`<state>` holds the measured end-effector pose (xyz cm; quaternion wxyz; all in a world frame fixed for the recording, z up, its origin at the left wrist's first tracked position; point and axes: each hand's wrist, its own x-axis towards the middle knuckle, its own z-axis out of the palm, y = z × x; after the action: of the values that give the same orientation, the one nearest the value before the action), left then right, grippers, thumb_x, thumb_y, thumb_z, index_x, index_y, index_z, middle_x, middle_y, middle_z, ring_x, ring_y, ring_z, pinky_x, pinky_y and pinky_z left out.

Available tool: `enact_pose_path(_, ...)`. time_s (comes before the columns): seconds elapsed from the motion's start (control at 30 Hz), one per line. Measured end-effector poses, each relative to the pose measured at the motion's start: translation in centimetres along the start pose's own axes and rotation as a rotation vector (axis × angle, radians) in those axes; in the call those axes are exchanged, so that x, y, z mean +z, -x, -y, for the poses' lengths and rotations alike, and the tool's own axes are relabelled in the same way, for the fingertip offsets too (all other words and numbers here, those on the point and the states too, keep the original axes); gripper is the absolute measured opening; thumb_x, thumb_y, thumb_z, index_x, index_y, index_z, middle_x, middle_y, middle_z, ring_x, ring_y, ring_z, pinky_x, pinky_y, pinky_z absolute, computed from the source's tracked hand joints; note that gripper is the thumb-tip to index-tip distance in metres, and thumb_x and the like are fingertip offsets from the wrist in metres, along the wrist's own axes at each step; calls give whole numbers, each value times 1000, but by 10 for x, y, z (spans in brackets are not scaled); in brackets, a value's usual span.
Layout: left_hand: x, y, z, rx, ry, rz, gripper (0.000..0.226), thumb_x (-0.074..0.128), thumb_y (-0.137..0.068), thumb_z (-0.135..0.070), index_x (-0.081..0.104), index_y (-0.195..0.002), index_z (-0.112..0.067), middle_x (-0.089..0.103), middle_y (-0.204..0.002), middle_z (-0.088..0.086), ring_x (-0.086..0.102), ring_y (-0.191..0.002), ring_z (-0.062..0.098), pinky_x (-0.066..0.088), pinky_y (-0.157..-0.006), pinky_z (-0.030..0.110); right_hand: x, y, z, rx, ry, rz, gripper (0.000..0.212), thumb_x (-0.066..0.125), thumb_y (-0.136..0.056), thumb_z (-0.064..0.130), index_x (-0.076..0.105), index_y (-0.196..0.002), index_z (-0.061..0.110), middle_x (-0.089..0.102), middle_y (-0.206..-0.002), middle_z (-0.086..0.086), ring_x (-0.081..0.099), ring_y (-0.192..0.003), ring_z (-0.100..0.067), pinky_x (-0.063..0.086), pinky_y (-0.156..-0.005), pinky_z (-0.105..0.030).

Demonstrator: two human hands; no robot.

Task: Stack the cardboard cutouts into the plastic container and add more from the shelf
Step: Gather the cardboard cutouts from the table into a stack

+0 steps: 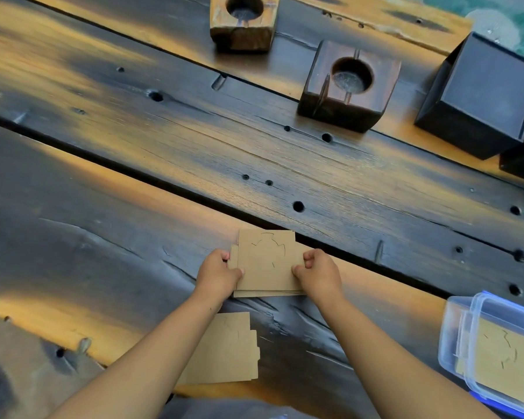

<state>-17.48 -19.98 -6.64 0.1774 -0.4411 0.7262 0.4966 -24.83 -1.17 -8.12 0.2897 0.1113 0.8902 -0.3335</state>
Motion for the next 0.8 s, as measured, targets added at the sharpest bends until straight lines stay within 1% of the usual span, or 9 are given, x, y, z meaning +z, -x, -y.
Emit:
enact_pose_path(0.1, -7, 9, 3, 19, 22, -16, 19, 73, -80, -12, 57, -85, -21, 70, -93, 4, 66, -89, 23, 55, -82, 38, 0, 12, 2, -21, -10, -6, 22, 70, -80, 16, 55, -96, 17, 56, -84, 6, 56, -81, -17, 38, -63, -26)
enact_pose_path(0.2, -17, 24, 11, 26, 53, -27, 21, 72, -80, -10, 55, -84, -22, 69, -93, 5, 66, -89, 23, 55, -84, 39, 3, 31, 3, -51, -4, -4, 21, 70, -79, 16, 56, -95, 14, 55, -79, 6, 55, -77, -18, 41, -68, -30)
enact_pose_path(0.3, -28, 39, 25, 16, 85, -36, 23, 73, -81, -10, 54, -82, -23, 67, -89, 2, 65, -86, 21, 51, -72, 31, 8, 47, 1, -77, 13, 40, 18, 70, -80, 16, 55, -91, 14, 56, -76, 4, 55, -73, -17, 43, -65, -31)
enact_pose_path(0.37, -35, 51, 39, 4, 113, -35, 19, 73, -81, -8, 56, -88, -16, 67, -88, 2, 66, -87, 21, 49, -68, 28, 13, 59, -2, -89, 39, 82, 17, 69, -81, 17, 55, -90, 14, 59, -79, 1, 54, -70, -14, 42, -60, -28)
enact_pose_path(0.43, -39, 62, 53, -17, 133, -36, 21, 73, -80, -5, 59, -94, -8, 70, -93, 7, 67, -88, 23, 52, -73, 31, 19, 69, -5, -86, 49, 120, 17, 69, -81, 17, 57, -92, 12, 62, -81, 0, 57, -72, -16, 45, -63, -31)
enact_pose_path(0.5, -43, 74, 68, -49, 160, -49, 23, 73, -79, -4, 59, -97, -4, 71, -96, 13, 68, -90, 26, 54, -85, 40, 27, 79, -7, -87, 50, 155, 19, 69, -81, 16, 59, -94, 8, 62, -81, -2, 61, -78, -22, 49, -72, -38)
enact_pose_path(0.57, -47, 83, 84, -82, 169, -63, 22, 73, -78, -6, 59, -95, -6, 72, -95, 12, 68, -92, 28, 53, -90, 45, 34, 89, -8, -99, 78, 181, 18, 70, -81, 17, 58, -92, 10, 59, -77, 0, 59, -76, -21, 48, -69, -37)
enact_pose_path(0.67, -51, 92, 105, -126, 165, -82, 20, 73, -77, -10, 60, -91, -12, 73, -92, 8, 68, -90, 26, 54, -90, 48, 47, 102, -15, -105, 110, 221, 19, 70, -80, 19, 51, -84, 17, 55, -73, 4, 54, -69, -17, 42, -64, -34)
enact_pose_path(0.8, -56, 99, 126, -152, 159, -86, 20, 73, -77, -9, 59, -91, -9, 72, -92, 10, 68, -88, 27, 54, -89, 50, 62, 119, -25, -106, 167, 282, 19, 67, -81, 18, 48, -83, 18, 55, -73, 1, 53, -69, -17, 43, -64, -35)
